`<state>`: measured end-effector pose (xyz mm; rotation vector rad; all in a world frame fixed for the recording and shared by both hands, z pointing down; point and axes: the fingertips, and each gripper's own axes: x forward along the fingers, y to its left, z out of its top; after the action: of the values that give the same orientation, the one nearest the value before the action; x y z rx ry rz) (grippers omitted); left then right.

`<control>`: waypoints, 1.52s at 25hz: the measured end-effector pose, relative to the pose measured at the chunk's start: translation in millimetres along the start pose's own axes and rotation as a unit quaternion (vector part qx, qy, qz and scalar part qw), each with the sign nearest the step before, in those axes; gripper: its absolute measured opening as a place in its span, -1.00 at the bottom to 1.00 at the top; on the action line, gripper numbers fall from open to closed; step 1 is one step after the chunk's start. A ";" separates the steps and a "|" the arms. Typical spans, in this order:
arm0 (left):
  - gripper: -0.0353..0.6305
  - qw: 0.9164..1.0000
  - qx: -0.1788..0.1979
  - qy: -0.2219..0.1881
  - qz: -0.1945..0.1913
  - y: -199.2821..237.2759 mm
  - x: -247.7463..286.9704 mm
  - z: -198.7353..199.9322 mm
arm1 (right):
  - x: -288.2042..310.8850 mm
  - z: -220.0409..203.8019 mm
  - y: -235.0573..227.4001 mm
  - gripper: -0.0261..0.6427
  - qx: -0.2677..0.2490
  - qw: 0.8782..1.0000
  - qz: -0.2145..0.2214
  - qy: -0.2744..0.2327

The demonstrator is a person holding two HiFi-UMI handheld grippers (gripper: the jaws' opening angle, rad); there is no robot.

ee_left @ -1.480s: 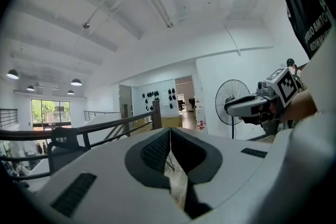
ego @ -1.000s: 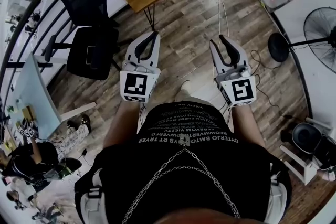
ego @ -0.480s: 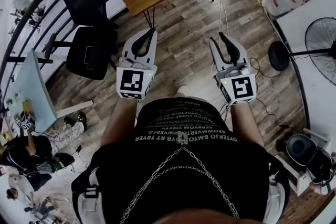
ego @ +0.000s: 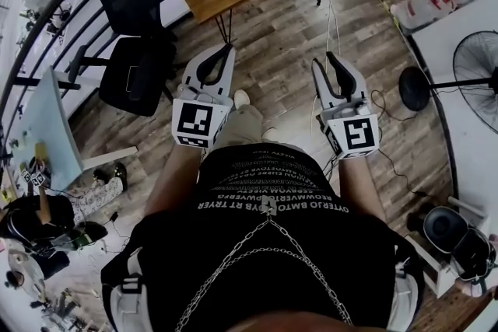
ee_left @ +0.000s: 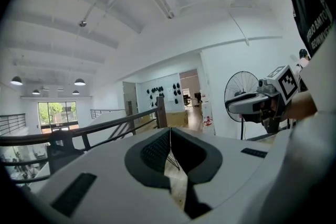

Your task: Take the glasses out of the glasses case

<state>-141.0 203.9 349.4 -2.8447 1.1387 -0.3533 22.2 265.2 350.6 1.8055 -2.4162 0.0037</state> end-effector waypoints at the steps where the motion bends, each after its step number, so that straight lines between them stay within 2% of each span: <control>1: -0.81 1.000 0.000 0.001 -0.003 -1.6 0.3 -0.1 | -1.4 -1.8 -0.3 -0.60 -0.001 1.000 0.000 -0.002; 6: -0.81 1.000 0.006 0.002 -0.014 -0.8 1.1 -4.7 | 0.5 -6.2 -0.1 -0.60 0.000 1.000 -0.008 -0.006; 19: -0.81 1.000 -0.009 0.013 -0.026 7.2 25.7 -11.2 | 22.2 -11.3 -6.7 -0.60 0.003 1.000 -0.005 0.009; 27: -0.81 0.999 -0.013 0.017 -0.040 19.1 57.2 -12.4 | 47.4 -12.4 -21.4 -0.60 0.009 1.000 -0.011 0.027; 38: -0.81 0.998 -0.015 0.017 -0.061 49.6 112.6 -9.7 | 99.2 -10.8 -48.7 -0.60 0.015 0.999 -0.024 0.025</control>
<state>-97.7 90.9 373.4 -2.9542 0.9854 -0.3959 42.2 157.3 367.9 1.8531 -2.3494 0.0806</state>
